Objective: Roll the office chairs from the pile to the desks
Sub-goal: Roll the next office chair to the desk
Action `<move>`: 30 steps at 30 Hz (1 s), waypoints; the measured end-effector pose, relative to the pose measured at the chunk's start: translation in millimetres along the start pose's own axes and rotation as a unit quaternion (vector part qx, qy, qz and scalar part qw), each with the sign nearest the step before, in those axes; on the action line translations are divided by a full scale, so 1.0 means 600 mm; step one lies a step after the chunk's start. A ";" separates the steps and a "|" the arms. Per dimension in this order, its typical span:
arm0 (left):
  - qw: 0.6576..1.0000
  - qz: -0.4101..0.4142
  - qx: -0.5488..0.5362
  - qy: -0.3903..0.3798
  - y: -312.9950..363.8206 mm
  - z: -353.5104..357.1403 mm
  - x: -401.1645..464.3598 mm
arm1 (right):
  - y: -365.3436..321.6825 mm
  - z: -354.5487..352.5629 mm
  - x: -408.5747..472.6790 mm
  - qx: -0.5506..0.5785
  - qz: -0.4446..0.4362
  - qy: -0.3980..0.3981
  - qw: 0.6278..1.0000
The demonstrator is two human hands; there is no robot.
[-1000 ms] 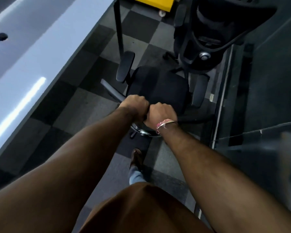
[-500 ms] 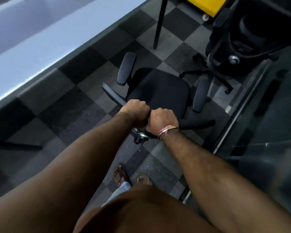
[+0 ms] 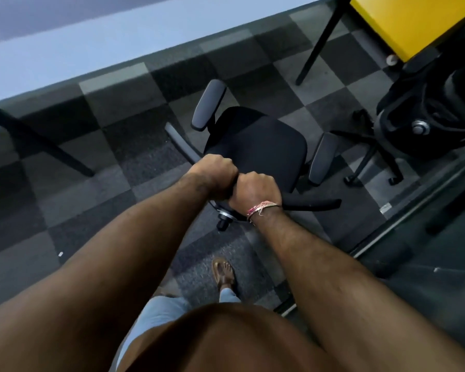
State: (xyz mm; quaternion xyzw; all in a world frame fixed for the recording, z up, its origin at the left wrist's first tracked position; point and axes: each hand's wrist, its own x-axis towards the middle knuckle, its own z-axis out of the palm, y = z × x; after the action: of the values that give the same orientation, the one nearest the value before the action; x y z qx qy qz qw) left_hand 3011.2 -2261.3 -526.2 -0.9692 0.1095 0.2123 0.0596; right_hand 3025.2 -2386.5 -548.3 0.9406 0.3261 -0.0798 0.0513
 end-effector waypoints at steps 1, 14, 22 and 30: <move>1.000 -0.002 0.001 0.000 -0.006 0.010 -0.018 | -0.019 -0.001 -0.007 0.001 -0.005 -0.002 1.000; 0.996 -0.077 -0.029 -0.041 -0.152 0.147 -0.311 | -0.356 0.005 -0.065 0.001 -0.074 0.005 0.997; 0.982 -0.171 -0.052 -0.056 -0.185 0.248 -0.505 | -0.535 0.024 -0.130 0.001 -0.177 0.002 0.984; 0.952 -0.275 -0.125 -0.053 -0.160 0.319 -0.644 | -0.624 0.021 -0.190 -0.008 -0.324 0.000 0.946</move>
State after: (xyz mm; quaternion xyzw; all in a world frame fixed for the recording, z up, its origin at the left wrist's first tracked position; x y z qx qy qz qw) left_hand 2615.6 -2065.0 -528.1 -0.9487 -0.1924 0.2510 0.0002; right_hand 2702.6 -2164.5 -556.3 0.7839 0.6136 -0.0897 0.0302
